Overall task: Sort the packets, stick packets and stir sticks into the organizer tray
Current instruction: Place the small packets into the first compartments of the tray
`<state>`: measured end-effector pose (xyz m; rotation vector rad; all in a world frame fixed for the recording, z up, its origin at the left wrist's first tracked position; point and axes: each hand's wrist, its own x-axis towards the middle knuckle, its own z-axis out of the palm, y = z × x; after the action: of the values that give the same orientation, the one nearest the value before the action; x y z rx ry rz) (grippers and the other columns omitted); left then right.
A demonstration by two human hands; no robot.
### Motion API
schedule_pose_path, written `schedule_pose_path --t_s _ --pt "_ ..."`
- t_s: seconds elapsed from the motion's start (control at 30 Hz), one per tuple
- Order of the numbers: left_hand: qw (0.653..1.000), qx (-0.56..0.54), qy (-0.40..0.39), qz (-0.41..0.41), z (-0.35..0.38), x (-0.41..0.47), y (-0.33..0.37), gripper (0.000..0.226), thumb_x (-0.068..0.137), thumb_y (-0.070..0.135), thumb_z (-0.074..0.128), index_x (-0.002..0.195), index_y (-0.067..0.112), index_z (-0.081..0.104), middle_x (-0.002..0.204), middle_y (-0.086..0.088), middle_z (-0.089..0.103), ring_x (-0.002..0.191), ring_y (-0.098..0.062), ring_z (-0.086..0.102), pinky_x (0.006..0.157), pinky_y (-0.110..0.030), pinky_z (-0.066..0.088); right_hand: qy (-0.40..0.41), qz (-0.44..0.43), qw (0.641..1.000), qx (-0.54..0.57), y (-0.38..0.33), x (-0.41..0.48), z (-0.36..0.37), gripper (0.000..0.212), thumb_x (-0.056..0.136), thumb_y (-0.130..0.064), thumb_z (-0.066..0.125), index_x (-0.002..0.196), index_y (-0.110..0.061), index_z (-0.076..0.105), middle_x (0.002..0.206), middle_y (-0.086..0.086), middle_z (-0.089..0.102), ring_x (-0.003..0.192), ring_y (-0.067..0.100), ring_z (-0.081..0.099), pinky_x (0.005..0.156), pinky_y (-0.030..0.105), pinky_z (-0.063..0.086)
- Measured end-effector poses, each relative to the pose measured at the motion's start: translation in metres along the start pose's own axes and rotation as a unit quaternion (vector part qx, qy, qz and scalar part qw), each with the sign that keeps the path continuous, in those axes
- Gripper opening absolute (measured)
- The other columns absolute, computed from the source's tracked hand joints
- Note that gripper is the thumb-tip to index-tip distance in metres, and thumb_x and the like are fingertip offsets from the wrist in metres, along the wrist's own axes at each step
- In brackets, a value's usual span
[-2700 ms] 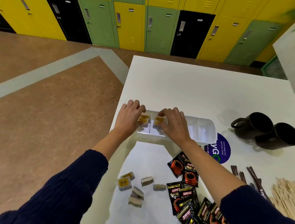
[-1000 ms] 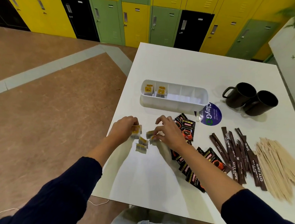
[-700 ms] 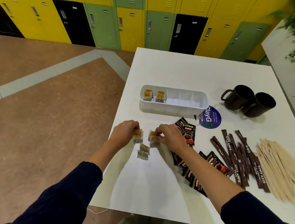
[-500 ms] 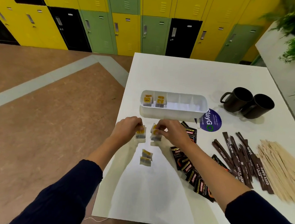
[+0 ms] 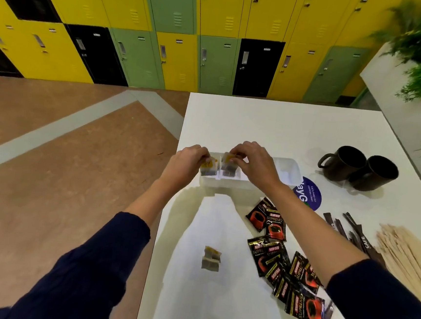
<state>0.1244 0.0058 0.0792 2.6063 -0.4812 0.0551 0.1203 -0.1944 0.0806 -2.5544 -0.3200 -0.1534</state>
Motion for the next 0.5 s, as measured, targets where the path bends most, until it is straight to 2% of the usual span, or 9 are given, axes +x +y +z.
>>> schedule_pose_path --t_s 0.2,0.5 --pt "0.999 0.003 -0.033 -0.002 0.020 0.017 -0.003 0.017 0.095 0.014 0.047 0.098 0.010 0.063 0.094 -0.009 0.064 0.084 -0.031 0.060 0.067 -0.038 0.047 -0.028 0.040 0.999 -0.006 0.016 0.014 0.013 0.012 0.089 -0.023 0.060 0.094 -0.014 0.067 0.090 0.003 0.064 0.091 0.021 0.053 0.078 0.033 0.040" --pt "0.995 0.089 -0.034 0.017 0.043 0.025 -0.016 0.021 0.096 0.016 0.048 0.103 0.012 0.067 0.096 -0.008 0.066 0.093 -0.029 0.054 0.068 -0.035 0.038 -0.056 0.052 0.997 -0.022 0.037 0.013 0.032 0.017 0.089 -0.030 0.061 0.095 -0.015 0.067 0.094 0.000 0.066 0.095 0.021 0.052 0.081 0.031 0.029"
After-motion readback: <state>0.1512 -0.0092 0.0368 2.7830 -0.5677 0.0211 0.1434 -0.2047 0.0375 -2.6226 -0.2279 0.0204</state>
